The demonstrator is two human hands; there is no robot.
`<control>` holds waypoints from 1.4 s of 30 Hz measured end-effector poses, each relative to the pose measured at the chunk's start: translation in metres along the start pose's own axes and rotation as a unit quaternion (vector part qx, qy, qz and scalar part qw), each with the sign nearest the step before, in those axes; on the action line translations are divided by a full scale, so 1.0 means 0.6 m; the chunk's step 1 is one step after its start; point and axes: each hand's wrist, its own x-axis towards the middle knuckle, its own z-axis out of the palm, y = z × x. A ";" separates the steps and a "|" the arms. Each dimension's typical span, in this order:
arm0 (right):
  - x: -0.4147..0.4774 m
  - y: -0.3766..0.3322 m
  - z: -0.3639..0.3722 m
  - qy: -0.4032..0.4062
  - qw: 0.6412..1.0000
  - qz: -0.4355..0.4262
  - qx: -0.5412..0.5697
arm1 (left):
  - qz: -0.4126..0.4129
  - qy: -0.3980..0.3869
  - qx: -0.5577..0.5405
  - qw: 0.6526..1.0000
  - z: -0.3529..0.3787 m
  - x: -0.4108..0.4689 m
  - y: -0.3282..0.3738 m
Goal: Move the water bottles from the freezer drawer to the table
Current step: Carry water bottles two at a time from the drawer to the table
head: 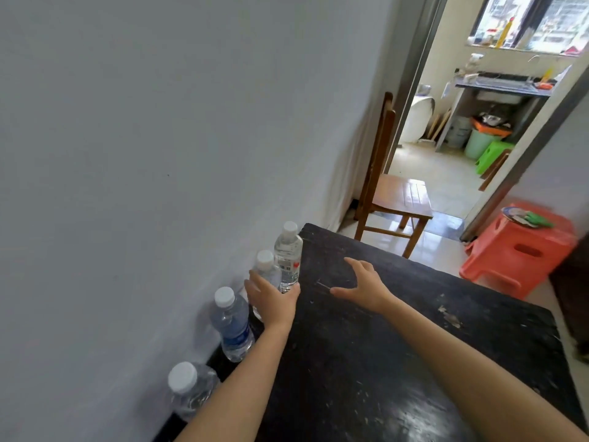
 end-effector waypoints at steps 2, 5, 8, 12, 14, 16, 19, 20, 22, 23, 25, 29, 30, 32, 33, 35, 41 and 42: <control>-0.041 0.010 -0.011 0.019 1.000 0.007 -0.007 | 0.023 -0.014 0.016 1.000 -0.005 -0.030 0.006; -0.099 0.022 -0.021 0.040 0.999 0.009 -0.013 | 0.028 -0.069 0.024 0.997 -0.021 -0.079 0.019; -0.152 0.033 -0.032 0.050 0.999 0.002 -0.013 | 0.059 -0.093 0.027 0.994 -0.039 -0.120 0.025; -0.214 0.055 -0.041 0.055 0.998 0.001 -0.041 | 0.103 -0.117 0.003 0.988 -0.060 -0.158 0.022; -0.239 0.070 -0.043 0.055 0.996 0.001 -0.074 | 0.127 -0.132 -0.003 0.983 -0.073 -0.177 0.019; -0.262 0.086 -0.046 0.056 0.993 -0.002 -0.104 | 0.144 -0.147 0.021 0.978 -0.088 -0.198 0.008; -0.296 0.108 -0.047 0.048 0.989 -0.005 -0.137 | 0.170 -0.160 0.106 0.967 -0.107 -0.224 -0.020; -0.304 0.115 -0.047 0.046 0.988 -0.007 -0.150 | 0.176 -0.163 0.133 0.962 -0.113 -0.230 -0.027; -0.323 0.126 -0.046 0.042 0.983 -0.015 -0.179 | 0.186 -0.170 0.174 0.952 -0.127 -0.244 -0.036; -0.331 0.130 -0.047 0.043 0.980 -0.019 -0.192 | 0.193 -0.174 0.189 0.947 -0.133 -0.249 -0.039; -0.349 0.135 -0.050 0.047 0.975 -0.026 -0.216 | 0.209 -0.176 0.208 0.939 -0.149 -0.258 -0.041; -0.390 0.135 -0.050 0.078 0.967 -0.020 -0.243 | 0.257 -0.192 0.256 0.912 -0.173 -0.267 -0.038; -0.401 0.134 -0.050 0.089 0.964 -0.019 -0.250 | 0.276 -0.200 0.271 0.900 -0.174 -0.268 -0.036; -0.432 0.130 -0.051 0.106 0.959 -0.010 -0.262 | 0.313 -0.217 0.287 0.879 -0.175 -0.273 -0.027; -0.453 0.128 -0.050 0.118 0.957 0.002 -0.266 | 0.331 -0.228 0.287 0.870 -0.176 -0.277 -0.020; -0.497 0.119 -0.046 0.146 0.951 0.033 -0.272 | 0.365 -0.253 0.277 0.852 -0.178 -0.285 -0.011; -0.645 0.062 -0.012 0.236 0.927 0.123 -0.265 | 0.467 -0.309 0.249 0.791 -0.207 -0.335 -0.001; -0.671 0.051 -0.002 0.245 0.922 0.125 -0.274 | 0.478 -0.315 0.242 0.784 -0.212 -0.344 0.001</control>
